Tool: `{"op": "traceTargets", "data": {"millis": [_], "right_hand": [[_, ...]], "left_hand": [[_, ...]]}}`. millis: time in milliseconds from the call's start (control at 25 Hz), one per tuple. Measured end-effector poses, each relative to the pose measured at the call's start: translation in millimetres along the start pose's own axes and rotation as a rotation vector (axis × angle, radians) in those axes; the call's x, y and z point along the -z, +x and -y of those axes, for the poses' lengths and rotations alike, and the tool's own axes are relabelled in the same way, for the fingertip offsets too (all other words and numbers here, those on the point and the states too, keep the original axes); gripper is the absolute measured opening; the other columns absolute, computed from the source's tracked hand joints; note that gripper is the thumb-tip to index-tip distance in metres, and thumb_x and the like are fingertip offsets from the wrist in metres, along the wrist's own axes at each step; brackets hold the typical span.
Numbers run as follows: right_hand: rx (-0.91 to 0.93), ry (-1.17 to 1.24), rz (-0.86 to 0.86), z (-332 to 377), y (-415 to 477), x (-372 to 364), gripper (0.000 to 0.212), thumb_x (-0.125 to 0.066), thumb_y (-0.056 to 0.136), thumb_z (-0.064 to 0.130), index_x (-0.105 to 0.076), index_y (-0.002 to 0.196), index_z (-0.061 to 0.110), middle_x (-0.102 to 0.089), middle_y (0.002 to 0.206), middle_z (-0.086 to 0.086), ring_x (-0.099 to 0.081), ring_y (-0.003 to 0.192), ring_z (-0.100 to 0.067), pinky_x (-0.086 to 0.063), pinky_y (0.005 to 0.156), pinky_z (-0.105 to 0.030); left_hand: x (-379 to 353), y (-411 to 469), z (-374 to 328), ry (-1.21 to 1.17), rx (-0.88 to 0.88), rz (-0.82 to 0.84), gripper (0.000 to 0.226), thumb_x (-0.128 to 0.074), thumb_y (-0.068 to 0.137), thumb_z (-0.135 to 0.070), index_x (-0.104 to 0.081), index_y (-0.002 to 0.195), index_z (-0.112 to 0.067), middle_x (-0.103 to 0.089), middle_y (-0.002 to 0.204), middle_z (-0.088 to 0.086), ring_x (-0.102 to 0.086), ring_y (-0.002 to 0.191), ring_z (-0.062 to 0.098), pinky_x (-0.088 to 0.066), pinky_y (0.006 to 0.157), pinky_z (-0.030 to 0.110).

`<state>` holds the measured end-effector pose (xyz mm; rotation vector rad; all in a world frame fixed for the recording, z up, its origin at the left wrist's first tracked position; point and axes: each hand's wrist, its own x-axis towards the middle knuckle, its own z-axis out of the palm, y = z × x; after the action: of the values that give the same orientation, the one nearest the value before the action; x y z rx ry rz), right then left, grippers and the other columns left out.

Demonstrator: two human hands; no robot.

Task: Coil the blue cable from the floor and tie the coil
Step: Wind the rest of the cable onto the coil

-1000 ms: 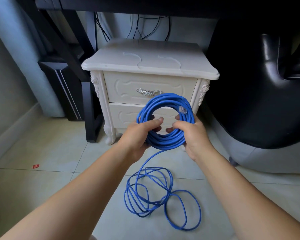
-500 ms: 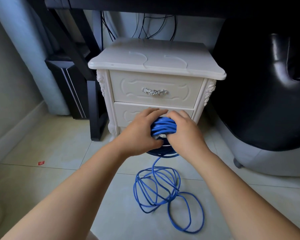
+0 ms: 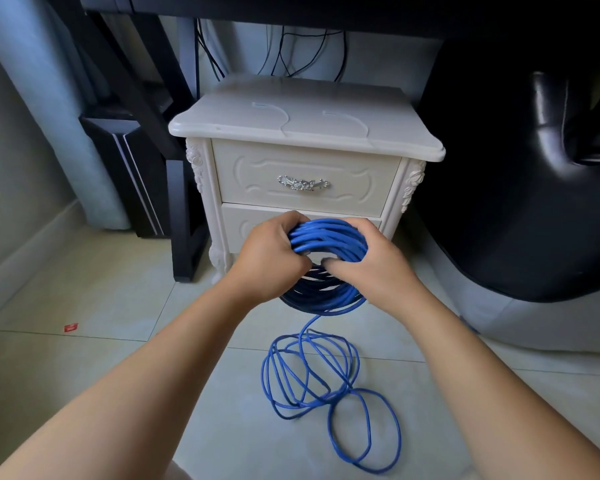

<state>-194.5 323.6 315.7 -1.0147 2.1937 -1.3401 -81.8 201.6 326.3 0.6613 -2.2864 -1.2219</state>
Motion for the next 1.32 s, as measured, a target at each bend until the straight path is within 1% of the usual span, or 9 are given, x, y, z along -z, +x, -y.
{"op": "traceTargets", "data": {"millis": [160, 320, 480, 680, 800, 960, 1040, 1160, 1320], "right_hand": [[-0.135, 0.202, 0.08, -12.1, 1.2, 6.0, 0.043, -0.08, 0.072, 0.031, -0.059, 0.108, 0.037, -0.072, 0.095, 0.01, -0.069, 0.094, -0.013, -0.056, 0.087, -0.039], [-0.192, 0.345, 0.106, -15.8, 0.3, -2.6, 0.042, -0.08, 0.078, 0.026, -0.058, 0.114, 0.027, -0.072, 0.106, -0.003, -0.071, 0.096, -0.019, -0.059, 0.084, -0.05], [-0.211, 0.648, 0.065, -9.9, 0.9, -11.7, 0.031, -0.074, 0.083, 0.015, -0.059, 0.11, 0.017, -0.072, 0.096, -0.008, -0.071, 0.092, -0.029, -0.059, 0.08, -0.051], [-0.238, 0.839, -0.121, -4.8, 3.4, -23.7, 0.026, -0.067, 0.082, -0.003, -0.065, 0.105, 0.008, -0.071, 0.1, -0.024, -0.07, 0.098, -0.038, -0.054, 0.091, -0.054], [-0.276, 0.841, -0.231, -7.3, 8.1, -12.5, 0.032, -0.063, 0.076, -0.007, -0.065, 0.099, 0.015, -0.07, 0.084, -0.017, -0.07, 0.082, -0.031, -0.056, 0.083, -0.049], [-0.191, 0.556, -0.247, -6.3, 10.1, 0.4, 0.035, -0.064, 0.063, 0.001, -0.061, 0.091, 0.023, -0.057, 0.078, -0.004, -0.052, 0.066, -0.02, -0.039, 0.042, -0.019], [-0.089, 0.299, -0.247, -6.8, 9.1, 1.2, 0.036, -0.062, 0.068, -0.003, -0.061, 0.089, 0.026, -0.057, 0.071, 0.007, -0.051, 0.063, -0.015, -0.04, 0.049, -0.019], [0.078, -0.046, -0.174, -5.5, 6.9, -2.7, 0.048, -0.06, 0.067, -0.006, -0.063, 0.096, 0.032, -0.065, 0.087, 0.008, -0.06, 0.08, -0.016, -0.047, 0.071, -0.024], [0.247, -0.273, -0.143, 0.0, 3.4, -12.6, 0.048, -0.057, 0.067, -0.008, -0.065, 0.106, 0.019, -0.058, 0.098, 0.007, -0.054, 0.089, -0.018, -0.038, 0.073, -0.021]], "left_hand": [[3.9, 3.7, -2.6, -0.261, 0.184, -0.08, 0.033, -0.055, 0.072, 0.012, -0.06, 0.082, -0.019, -0.044, 0.046, -0.016, -0.039, 0.042, 0.005, -0.032, 0.043, 0.016], [6.5, 6.9, -1.8, -0.558, 0.356, -0.15, 0.027, -0.058, 0.057, 0.005, -0.055, 0.063, -0.021, -0.044, 0.061, 0.001, -0.044, 0.063, 0.02, -0.037, 0.065, 0.033], [0.6, 1.4, -4.4, -0.856, 0.476, -0.234, 0.028, -0.055, 0.056, 0.004, -0.056, 0.081, -0.009, -0.045, 0.064, 0.004, -0.048, 0.064, 0.023, -0.043, 0.077, 0.042], [-15.8, -4.2, -11.1, -1.048, 0.475, -0.138, 0.026, -0.045, 0.08, 0.014, -0.055, 0.085, -0.009, -0.052, 0.065, 0.0, -0.051, 0.068, 0.017, -0.044, 0.076, 0.033], [-19.1, -6.4, -8.0, -0.817, 0.445, 0.041, 0.023, -0.058, 0.083, 0.006, -0.059, 0.1, -0.01, -0.067, 0.092, 0.005, -0.063, 0.088, 0.021, -0.05, 0.09, 0.036], [5.0, 7.8, 1.4, -0.783, 0.392, 0.248, 0.047, -0.072, 0.074, -0.012, -0.062, 0.119, -0.021, -0.067, 0.11, 0.002, -0.064, 0.1, 0.019, -0.049, 0.097, 0.041], [12.1, 12.1, 4.8, -0.599, 0.236, 0.216, 0.073, -0.074, 0.072, -0.003, -0.051, 0.135, -0.031, -0.063, 0.124, -0.004, -0.064, 0.104, 0.01, -0.05, 0.089, 0.026], [3.6, 5.1, 3.0, -0.07, -0.038, 0.203, 0.087, -0.074, 0.071, 0.0, -0.039, 0.142, -0.036, -0.048, 0.136, -0.007, -0.058, 0.111, 0.004, -0.048, 0.091, 0.016], [-12.4, 1.3, 3.0, 0.231, -0.143, 0.023, 0.052, -0.067, 0.079, -0.012, -0.054, 0.128, -0.026, -0.062, 0.102, -0.008, -0.058, 0.09, 0.011, -0.041, 0.071, 0.018]]}}
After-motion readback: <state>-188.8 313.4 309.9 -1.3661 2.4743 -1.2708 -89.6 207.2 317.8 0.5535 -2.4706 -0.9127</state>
